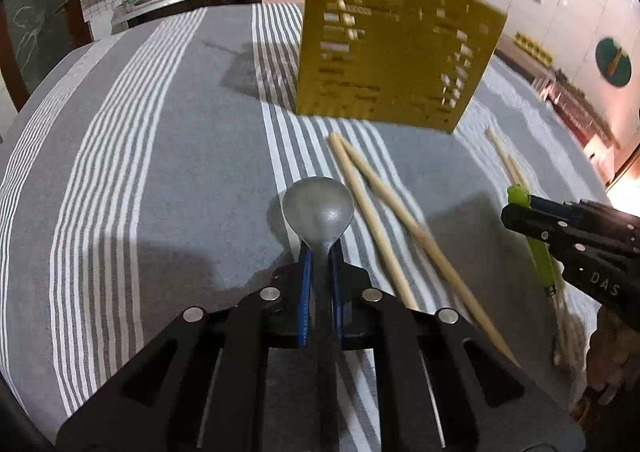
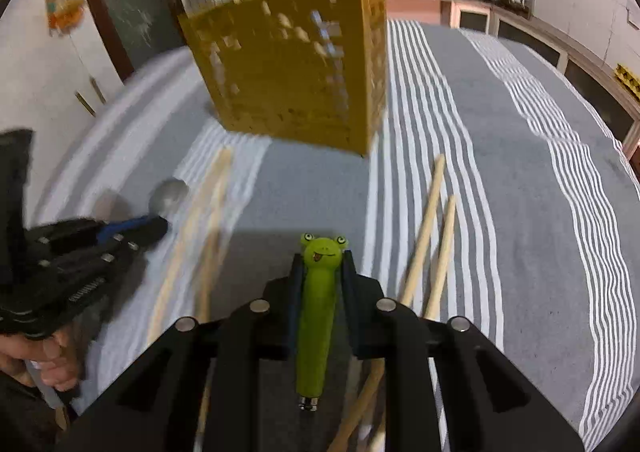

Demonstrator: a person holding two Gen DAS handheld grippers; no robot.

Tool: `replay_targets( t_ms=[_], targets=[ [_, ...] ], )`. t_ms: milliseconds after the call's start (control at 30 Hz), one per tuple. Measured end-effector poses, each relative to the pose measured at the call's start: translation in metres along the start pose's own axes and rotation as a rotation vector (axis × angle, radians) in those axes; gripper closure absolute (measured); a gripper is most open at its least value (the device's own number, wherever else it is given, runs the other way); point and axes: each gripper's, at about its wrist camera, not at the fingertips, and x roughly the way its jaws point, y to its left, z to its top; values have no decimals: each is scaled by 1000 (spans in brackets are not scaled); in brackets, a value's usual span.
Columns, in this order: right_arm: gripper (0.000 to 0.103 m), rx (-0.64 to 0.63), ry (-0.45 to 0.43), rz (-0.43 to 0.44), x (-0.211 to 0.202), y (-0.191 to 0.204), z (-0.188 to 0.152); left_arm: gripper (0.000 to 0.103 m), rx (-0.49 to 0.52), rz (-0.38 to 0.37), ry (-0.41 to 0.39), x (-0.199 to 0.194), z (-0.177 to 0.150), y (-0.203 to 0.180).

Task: Organize utensils
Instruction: 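Lift the spoon and frog fork and carry both over the yellow holder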

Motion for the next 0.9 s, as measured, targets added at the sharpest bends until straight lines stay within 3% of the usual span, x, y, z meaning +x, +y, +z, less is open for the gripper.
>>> replay_targets(
  t_ms=[400, 900],
  targets=[
    [84, 31, -240, 44, -59, -6, 15, 95, -17, 10, -190, -60, 14, 3],
    [85, 27, -373, 72, -96, -8, 12, 95, -2, 20, -285, -92, 14, -2]
  ],
)
